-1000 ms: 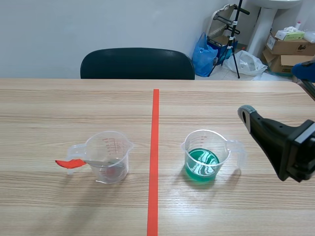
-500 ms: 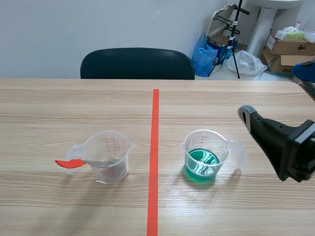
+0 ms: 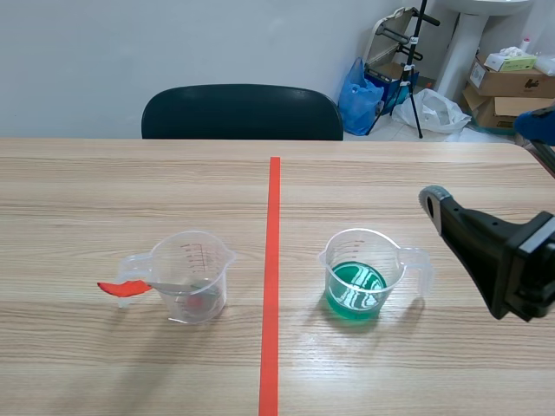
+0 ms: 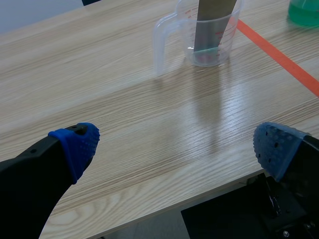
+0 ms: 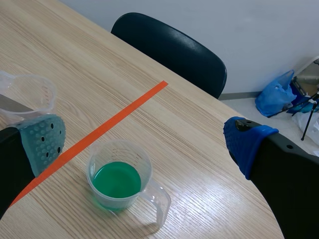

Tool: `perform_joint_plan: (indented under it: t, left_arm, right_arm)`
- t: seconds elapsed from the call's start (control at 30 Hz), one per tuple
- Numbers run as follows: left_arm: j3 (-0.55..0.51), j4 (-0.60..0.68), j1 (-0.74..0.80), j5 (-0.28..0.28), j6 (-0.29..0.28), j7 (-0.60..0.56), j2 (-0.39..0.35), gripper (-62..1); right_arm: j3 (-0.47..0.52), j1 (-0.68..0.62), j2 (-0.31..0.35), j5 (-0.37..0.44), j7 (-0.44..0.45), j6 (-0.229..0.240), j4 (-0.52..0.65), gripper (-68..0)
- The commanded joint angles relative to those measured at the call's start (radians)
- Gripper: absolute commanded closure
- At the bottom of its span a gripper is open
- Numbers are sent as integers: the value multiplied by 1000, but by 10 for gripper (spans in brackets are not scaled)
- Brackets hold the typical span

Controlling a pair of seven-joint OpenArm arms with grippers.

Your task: Do the redox reaction experiment

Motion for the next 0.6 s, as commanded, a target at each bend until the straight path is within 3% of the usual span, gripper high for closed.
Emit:
perform_joint_plan:
  t: [0.0, 0.57]
  left_arm:
    - [-10, 17, 5, -2, -1, -18, 2, -623]
    - [-10, 17, 5, -2, -1, -18, 2, -623]
  right_arm:
    - [-1, 8, 5, 14, 16, 0, 6, -679]
    - [-1, 8, 5, -13, 16, -1, 6, -679]
